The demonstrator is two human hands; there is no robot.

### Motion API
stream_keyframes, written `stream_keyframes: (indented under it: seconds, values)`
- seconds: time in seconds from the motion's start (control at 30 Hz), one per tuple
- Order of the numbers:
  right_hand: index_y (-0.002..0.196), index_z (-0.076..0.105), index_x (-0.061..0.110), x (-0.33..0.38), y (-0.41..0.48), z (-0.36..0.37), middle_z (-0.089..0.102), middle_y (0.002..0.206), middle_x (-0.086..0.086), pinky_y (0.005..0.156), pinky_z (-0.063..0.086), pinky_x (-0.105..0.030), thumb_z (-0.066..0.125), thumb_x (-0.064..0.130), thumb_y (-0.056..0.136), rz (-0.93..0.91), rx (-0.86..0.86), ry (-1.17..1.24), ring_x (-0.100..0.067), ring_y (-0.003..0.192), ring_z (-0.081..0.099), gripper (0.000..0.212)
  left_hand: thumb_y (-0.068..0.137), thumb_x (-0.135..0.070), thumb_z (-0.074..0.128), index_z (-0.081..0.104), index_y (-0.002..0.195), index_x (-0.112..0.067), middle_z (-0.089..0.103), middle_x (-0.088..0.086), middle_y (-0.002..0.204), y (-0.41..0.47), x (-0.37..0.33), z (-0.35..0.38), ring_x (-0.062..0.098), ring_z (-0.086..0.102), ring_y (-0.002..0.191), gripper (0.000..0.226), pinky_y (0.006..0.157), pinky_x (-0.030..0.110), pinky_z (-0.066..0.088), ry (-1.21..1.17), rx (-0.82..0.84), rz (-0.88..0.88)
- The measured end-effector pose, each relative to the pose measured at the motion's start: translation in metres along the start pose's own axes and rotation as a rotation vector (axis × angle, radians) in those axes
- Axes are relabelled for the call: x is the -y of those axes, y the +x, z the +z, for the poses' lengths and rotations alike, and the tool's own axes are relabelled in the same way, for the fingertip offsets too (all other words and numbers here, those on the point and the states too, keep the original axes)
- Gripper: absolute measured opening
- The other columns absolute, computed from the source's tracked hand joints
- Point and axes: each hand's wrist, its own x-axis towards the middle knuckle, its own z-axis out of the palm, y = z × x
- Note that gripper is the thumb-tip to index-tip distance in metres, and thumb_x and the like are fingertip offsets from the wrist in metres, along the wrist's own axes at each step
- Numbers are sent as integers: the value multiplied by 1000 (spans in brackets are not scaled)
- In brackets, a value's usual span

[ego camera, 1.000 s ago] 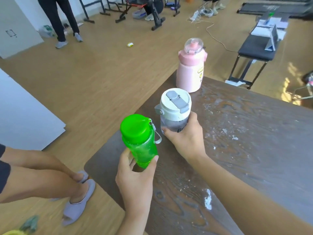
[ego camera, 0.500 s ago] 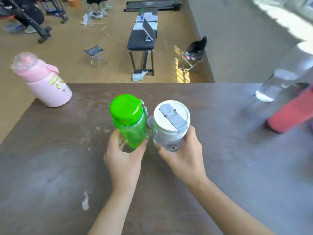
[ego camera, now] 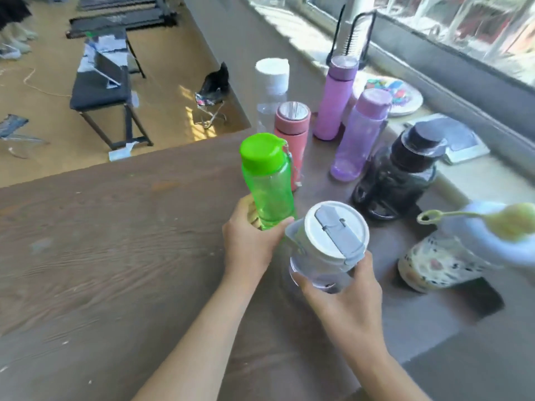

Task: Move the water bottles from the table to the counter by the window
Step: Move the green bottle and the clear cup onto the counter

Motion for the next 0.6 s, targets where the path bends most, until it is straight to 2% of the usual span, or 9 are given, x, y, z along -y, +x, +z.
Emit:
stream_keyframes:
  seconds: [0.07, 0.13, 0.23, 0.4, 0.53, 0.6]
  values:
    - [121, 55, 40, -11, -1, -18, 67, 116, 30, 85, 63, -39, 98, 33, 63, 22, -13, 15, 2, 102, 71, 73, 56, -40, 94, 73, 114, -27, 84, -6, 101, -2, -3, 24, 11, 80, 92, 64, 90, 45, 65, 59, 54, 13]
    - [123, 55, 41, -22, -3, -31, 68, 117, 28, 87, 62, -40, 98, 33, 61, 30, -4, 16, 0, 103, 71, 76, 61, -33, 97, 74, 117, -24, 84, -6, 103, -5, -6, 42, 10, 79, 92, 62, 91, 43, 65, 136, 87, 33]
    - [123, 53, 42, -33, -5, -41, 68, 120, 22, 89, 61, -41, 98, 36, 59, 32, 20, -4, -3, 108, 71, 78, 62, -33, 97, 73, 120, -23, 85, -3, 105, -7, -6, 58, 15, 80, 97, 64, 91, 44, 64, 185, 101, 26]
    - [125, 50, 46, -38, -12, -46, 64, 124, 22, 94, 59, -37, 96, 39, 59, 3, 50, -26, 2, 115, 65, 81, 59, -39, 97, 72, 119, -28, 85, -5, 107, -10, -6, 69, 14, 80, 101, 66, 93, 43, 64, 205, 113, 2]
    - [111, 47, 68, -34, -15, -49, 64, 118, 32, 92, 58, -30, 96, 29, 60, -40, 68, -28, 10, 111, 65, 80, 57, -40, 92, 70, 122, -29, 83, -4, 112, -11, -5, 70, 17, 79, 106, 70, 95, 44, 63, 212, 144, 16]
    - [109, 46, 71, -33, -14, -50, 63, 119, 34, 93, 57, -29, 97, 26, 63, -45, 83, -25, 10, 111, 64, 82, 56, -40, 91, 69, 123, -31, 83, -4, 114, -11, -4, 70, 18, 78, 108, 72, 96, 45, 62, 189, 155, 14]
